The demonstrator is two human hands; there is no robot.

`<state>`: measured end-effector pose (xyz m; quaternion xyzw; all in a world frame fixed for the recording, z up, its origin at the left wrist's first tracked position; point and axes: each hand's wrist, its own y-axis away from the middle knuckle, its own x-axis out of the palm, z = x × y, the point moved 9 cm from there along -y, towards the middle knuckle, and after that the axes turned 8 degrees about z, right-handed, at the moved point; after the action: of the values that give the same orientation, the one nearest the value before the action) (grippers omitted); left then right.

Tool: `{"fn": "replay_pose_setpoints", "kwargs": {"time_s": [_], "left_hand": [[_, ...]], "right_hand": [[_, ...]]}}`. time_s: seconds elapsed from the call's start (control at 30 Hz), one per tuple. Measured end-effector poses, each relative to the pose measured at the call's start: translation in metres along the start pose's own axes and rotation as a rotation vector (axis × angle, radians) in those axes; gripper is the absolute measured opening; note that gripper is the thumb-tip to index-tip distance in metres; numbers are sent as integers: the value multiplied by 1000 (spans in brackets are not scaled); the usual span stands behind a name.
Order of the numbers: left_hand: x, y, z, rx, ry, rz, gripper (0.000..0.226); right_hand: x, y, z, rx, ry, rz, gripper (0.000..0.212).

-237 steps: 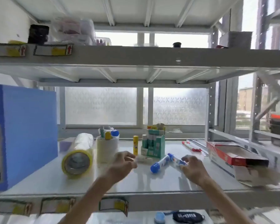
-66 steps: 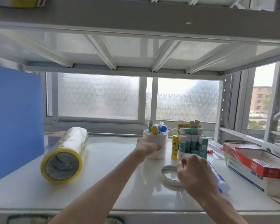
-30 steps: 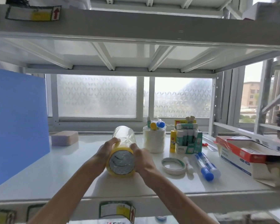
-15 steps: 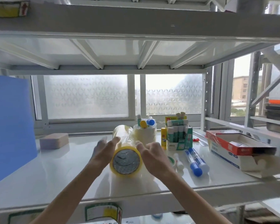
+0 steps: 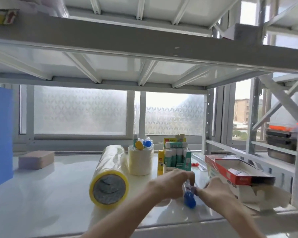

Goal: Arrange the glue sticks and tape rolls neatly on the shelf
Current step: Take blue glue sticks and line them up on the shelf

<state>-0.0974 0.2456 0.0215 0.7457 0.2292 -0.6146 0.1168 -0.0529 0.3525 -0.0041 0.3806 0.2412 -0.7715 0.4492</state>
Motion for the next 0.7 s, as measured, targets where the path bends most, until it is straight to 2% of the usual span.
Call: {"fn": "replay_pose_setpoints", "kwargs": {"time_s": [0.1,0.3,0.43,0.53,0.6,0.7], "left_hand": [[5,-19,7,10,-53,110,41],[16,-35,4,40,-224,270,45],[-1,-35,8,23,-116,139,39],[-15,-22,15,-7,242,-48,30],[-9,-16,22,-59,453,-111,29],[3,-16,28,-116,547,-197,28]], "right_hand": [[-4,1,6,4,69,21,30],[-21,9,2,-3,172,31,23],[-26,4,-10,-35,34,7,15],[-33,3,-9,-122,-42,-85,18],[-31,4,-4,-187,-103,-122,17],[-19,2,0,-252,-198,-134,4]]}}
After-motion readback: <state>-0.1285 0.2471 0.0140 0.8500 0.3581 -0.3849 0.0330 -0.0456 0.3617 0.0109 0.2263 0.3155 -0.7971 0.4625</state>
